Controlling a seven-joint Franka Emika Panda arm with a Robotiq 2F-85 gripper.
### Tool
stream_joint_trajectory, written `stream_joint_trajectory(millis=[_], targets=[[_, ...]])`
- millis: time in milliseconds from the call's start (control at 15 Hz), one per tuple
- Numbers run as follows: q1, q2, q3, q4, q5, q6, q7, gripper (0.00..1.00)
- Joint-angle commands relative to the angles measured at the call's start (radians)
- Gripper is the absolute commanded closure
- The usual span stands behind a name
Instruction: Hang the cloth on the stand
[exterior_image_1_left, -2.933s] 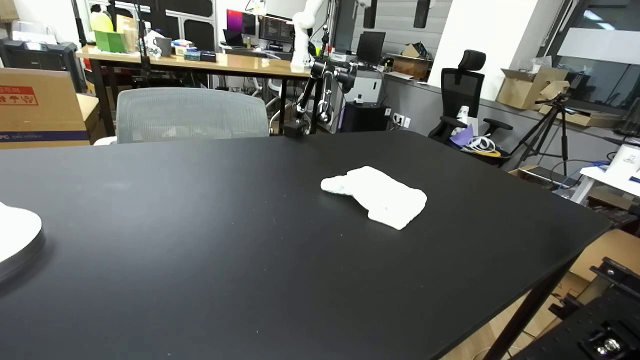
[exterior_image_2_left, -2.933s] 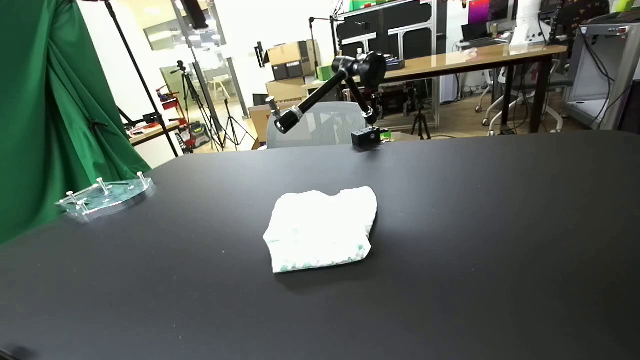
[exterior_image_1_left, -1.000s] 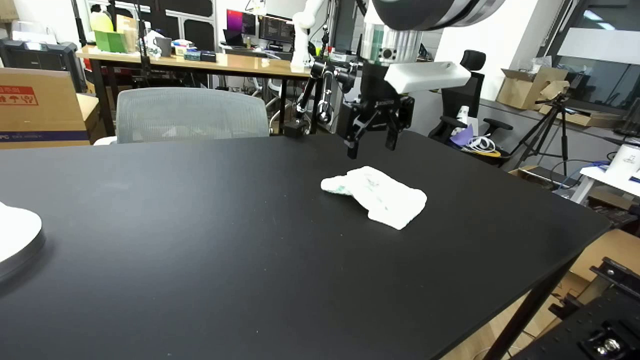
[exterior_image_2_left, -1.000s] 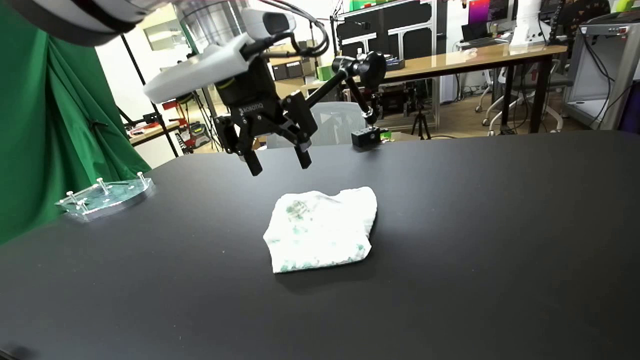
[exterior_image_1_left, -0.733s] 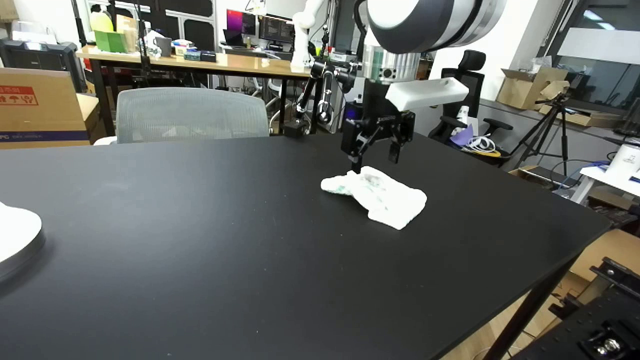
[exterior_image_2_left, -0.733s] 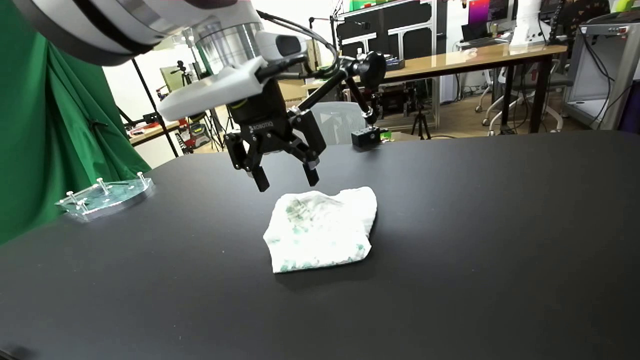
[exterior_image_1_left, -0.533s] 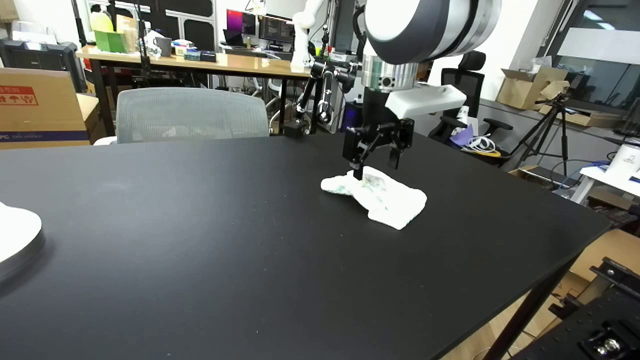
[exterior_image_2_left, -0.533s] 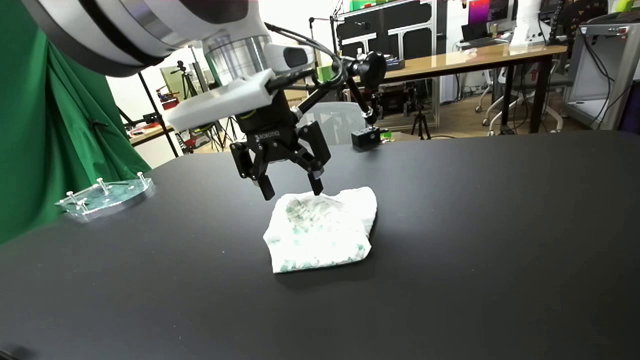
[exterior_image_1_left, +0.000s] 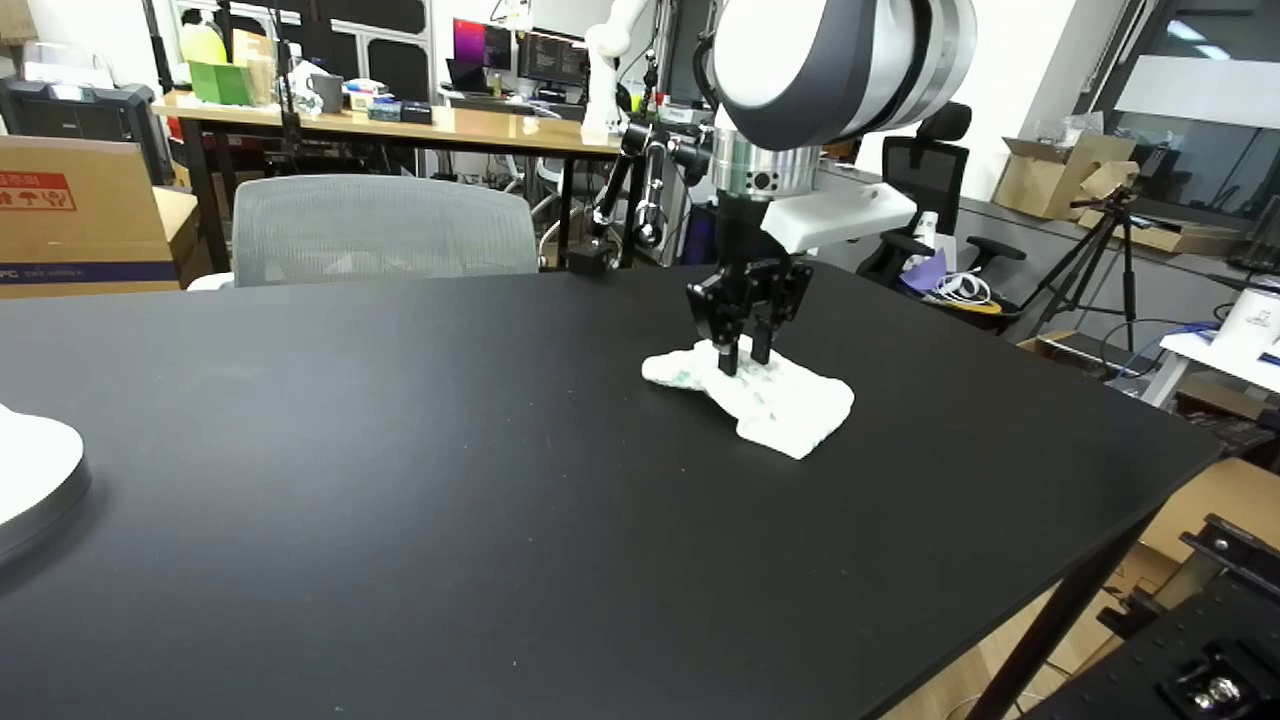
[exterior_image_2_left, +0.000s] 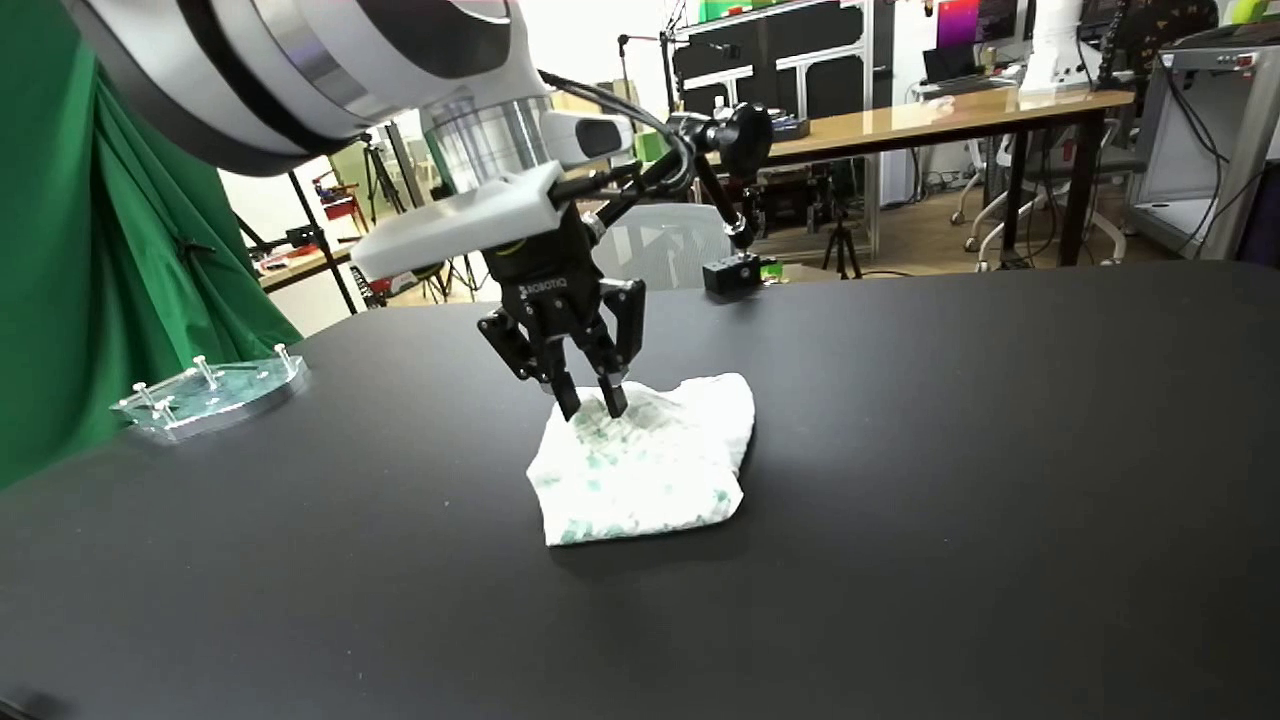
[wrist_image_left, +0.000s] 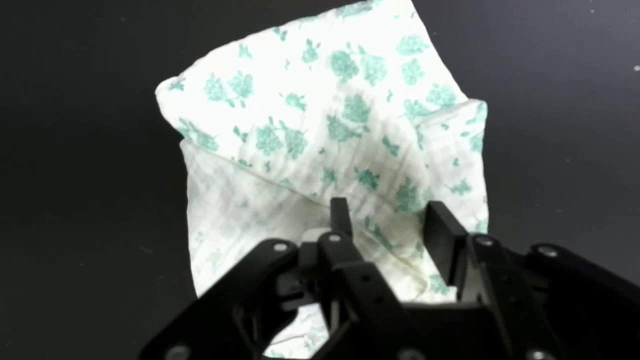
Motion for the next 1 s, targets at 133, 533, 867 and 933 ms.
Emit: stream_joint_trajectory(millis=[133,533,867,933], targets=[[0.013,0.013,-0.008,0.023,0.018,-0.016,-0.028,0.98],[0.016,-0.055,-0.002,0.002,0.053,-0.056,-0.038,1.00],[0.048,-0.270,-0.013,-0.013,0.008,-0.215,0.039,1.00],[0.048,-0.310,-0.006,-0.004,-0.004,-0.251,0.056,1.00]])
